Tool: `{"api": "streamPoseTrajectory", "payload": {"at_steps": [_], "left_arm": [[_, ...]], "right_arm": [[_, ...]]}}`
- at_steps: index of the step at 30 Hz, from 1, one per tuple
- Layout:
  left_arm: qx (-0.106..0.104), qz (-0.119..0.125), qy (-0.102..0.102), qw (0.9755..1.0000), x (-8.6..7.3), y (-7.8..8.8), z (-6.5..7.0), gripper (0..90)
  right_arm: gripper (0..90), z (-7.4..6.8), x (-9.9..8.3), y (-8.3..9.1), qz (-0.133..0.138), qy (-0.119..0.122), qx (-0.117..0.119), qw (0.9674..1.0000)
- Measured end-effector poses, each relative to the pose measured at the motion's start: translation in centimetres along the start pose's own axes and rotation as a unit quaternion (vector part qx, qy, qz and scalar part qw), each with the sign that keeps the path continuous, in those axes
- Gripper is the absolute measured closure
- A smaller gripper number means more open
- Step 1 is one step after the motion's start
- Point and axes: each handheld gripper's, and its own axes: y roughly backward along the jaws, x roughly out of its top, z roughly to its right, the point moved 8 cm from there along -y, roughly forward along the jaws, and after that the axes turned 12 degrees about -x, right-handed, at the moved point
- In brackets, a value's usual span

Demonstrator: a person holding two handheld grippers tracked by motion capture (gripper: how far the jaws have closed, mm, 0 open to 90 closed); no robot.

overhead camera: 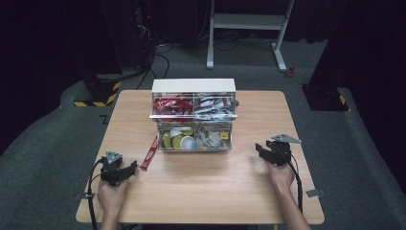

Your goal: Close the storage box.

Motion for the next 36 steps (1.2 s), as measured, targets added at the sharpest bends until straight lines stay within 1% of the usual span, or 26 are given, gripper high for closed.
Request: {"api": "streamPoseTrajectory", "payload": {"at_steps": [1, 2, 5, 11, 12, 13, 15, 16, 17, 19, 20, 22, 23, 25, 28, 36], "left_arm": [[0.0, 0.0, 0.0, 1.0, 0.0, 0.0, 0.0, 36.0], [0.0, 0.0, 0.0, 1.0, 0.0, 0.0, 0.0, 36.0], [0.0, 0.0, 0.0, 1.0, 0.0, 0.0, 0.0, 36.0], [0.0, 0.0, 0.0, 1.0, 0.0, 0.0, 0.0, 36.0], [0.0, 0.0, 0.0, 1.0, 0.0, 0.0, 0.0, 35.9], [0.0, 0.0, 0.0, 1.0, 0.0, 0.0, 0.0, 35.9], [0.0, 0.0, 0.0, 1.0, 0.0, 0.0, 0.0, 35.9], [0.0, 0.0, 0.0, 1.0, 0.0, 0.0, 0.0, 35.8], [-0.001, 0.0, 0.001, 1.0, 0.0, 0.0, 0.0, 35.8], [-0.001, 0.0, 0.001, 1.0, 0.0, 0.0, 0.0, 35.7], [-0.001, 0.0, 0.001, 1.0, 0.0, 0.0, 0.0, 35.6], [-0.001, 0.0, 0.001, 1.0, 0.0, 0.0, 0.0, 35.6], [-0.001, 0.0, 0.001, 1.0, 0.0, 0.0, 0.0, 35.5], [-0.002, 0.0, 0.001, 1.0, 0.0, 0.0, 0.1, 35.4], [-0.002, 0.0, 0.001, 1.0, 0.0, 0.0, 0.1, 35.2], [-0.003, 0.0, 0.002, 1.0, 0.0, 0.0, 0.1, 34.9]], "right_arm": [[46.1, 0.2, -0.4, -0.5, -0.005, 0.004, -0.005, 1.0], [46.0, 0.2, -0.6, -0.5, -0.009, 0.0, -0.008, 0.9999], [45.8, 0.2, -0.9, -0.8, -0.013, -0.001, -0.013, 0.9998], [45.6, 0.2, -1.3, -1.3, -0.021, 0.013, -0.027, 0.9993], [45.4, 0.3, -1.5, -1.4, -0.024, 0.013, -0.035, 0.999], [45.2, 0.4, -1.8, -1.6, -0.028, 0.006, -0.037, 0.9989], [44.7, 0.5, -1.9, -1.7, -0.032, 0.006, -0.037, 0.9988], [44.1, 0.5, -2.0, -1.8, -0.038, 0.003, -0.039, 0.9985], [43.3, 0.6, -2.0, -1.8, -0.037, 0.006, -0.043, 0.9984], [41.2, 0.5, -2.0, -1.8, -0.039, 0.019, -0.05, 0.9978], [39.7, 0.5, -2.1, -1.9, -0.04, 0.029, -0.06, 0.997], [36.4, 0.6, -2.1, -1.9, -0.04, 0.026, -0.063, 0.9969], [34.7, 0.6, -2.2, -1.8, -0.045, 0.017, -0.07, 0.9963], [34.5, 0.7, -2.2, -1.8, -0.044, 0.019, -0.071, 0.9964], [34.4, 0.7, -2.3, -1.7, -0.045, 0.015, -0.074, 0.9961], [33.8, 0.7, -2.3, -1.7, -0.044, 0.017, -0.073, 0.9962]]}}
